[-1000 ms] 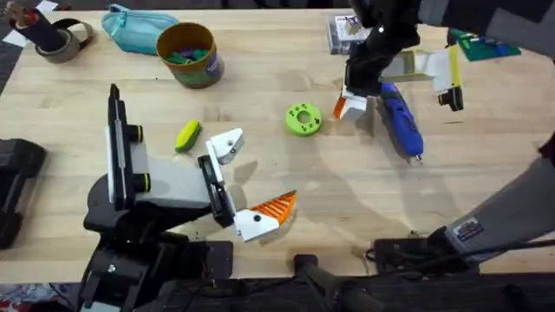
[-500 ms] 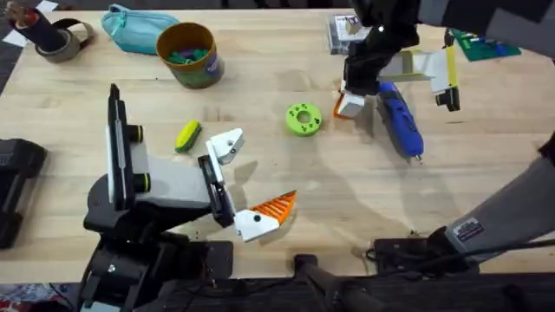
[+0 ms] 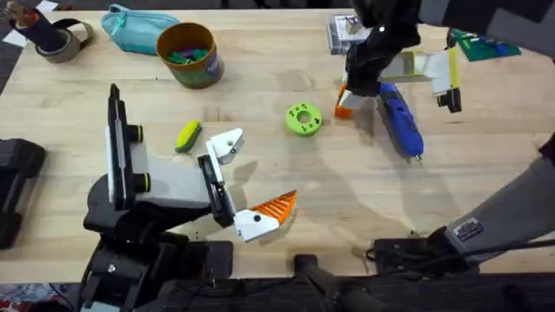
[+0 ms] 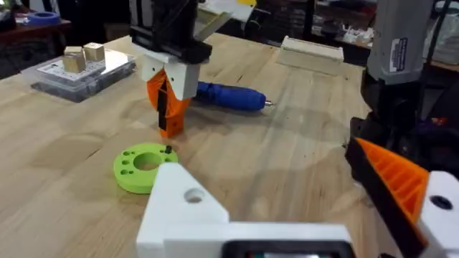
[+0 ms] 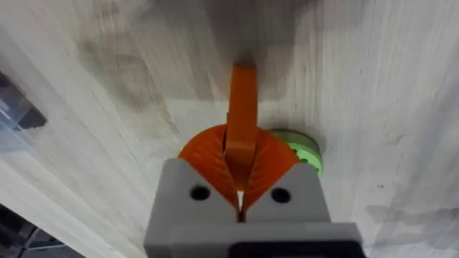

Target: Pick up the gripper from the table and insert it into the empty holder that is missing its gripper. Then pick up a screw, insert it into the mounting hole, and use the screwdriver to tighten it. Finally, clean up the table by picking up the vegetable and placing it into the bucket.

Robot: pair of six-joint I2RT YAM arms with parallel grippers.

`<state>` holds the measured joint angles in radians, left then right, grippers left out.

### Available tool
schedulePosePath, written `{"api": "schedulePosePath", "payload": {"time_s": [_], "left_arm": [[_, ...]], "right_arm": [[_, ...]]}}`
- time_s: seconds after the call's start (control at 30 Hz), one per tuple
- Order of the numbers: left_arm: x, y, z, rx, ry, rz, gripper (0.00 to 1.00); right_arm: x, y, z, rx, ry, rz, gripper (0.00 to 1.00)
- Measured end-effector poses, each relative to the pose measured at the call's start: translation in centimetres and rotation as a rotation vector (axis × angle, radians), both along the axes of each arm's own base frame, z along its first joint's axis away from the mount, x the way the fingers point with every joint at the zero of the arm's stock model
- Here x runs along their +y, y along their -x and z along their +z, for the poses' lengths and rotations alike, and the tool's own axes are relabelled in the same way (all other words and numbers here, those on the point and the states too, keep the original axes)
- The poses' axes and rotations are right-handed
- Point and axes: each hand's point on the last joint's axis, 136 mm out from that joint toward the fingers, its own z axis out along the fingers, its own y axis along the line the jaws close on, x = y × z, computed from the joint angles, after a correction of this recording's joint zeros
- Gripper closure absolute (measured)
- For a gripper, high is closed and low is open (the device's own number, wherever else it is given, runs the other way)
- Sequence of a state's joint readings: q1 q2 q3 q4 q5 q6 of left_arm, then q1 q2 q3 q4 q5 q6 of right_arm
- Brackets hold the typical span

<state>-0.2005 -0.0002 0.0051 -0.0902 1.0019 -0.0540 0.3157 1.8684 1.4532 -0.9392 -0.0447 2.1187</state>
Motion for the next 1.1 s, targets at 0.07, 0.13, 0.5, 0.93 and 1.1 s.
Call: {"api": "schedulePosePath", "payload": {"time_s": [0.07, 0.13, 0.5, 0.93, 1.1], "left_arm": [[0.0, 0.0, 0.0, 0.000, 0.000, 0.000, 0.015], [0.0, 0.0, 0.0, 0.000, 0.000, 0.000, 0.014], [0.0, 0.0, 0.0, 0.000, 0.000, 0.000, 0.014], [0.0, 0.0, 0.0, 0.000, 0.000, 0.000, 0.013], [0.0, 0.0, 0.0, 0.000, 0.000, 0.000, 0.013]], "right_arm": [[0.0, 0.0, 0.0, 0.000, 0.000, 0.000, 0.986], [0.0, 0.0, 0.0, 0.000, 0.001, 0.000, 0.988], [-1.3, 2.8, 0.0, 0.111, 0.059, 0.006, 0.991], [-2.8, 2.8, 5.1, 0.081, 0.228, 0.099, 0.991], [-2.6, 1.8, 5.7, 0.037, 0.234, 0.143, 0.991]]}}
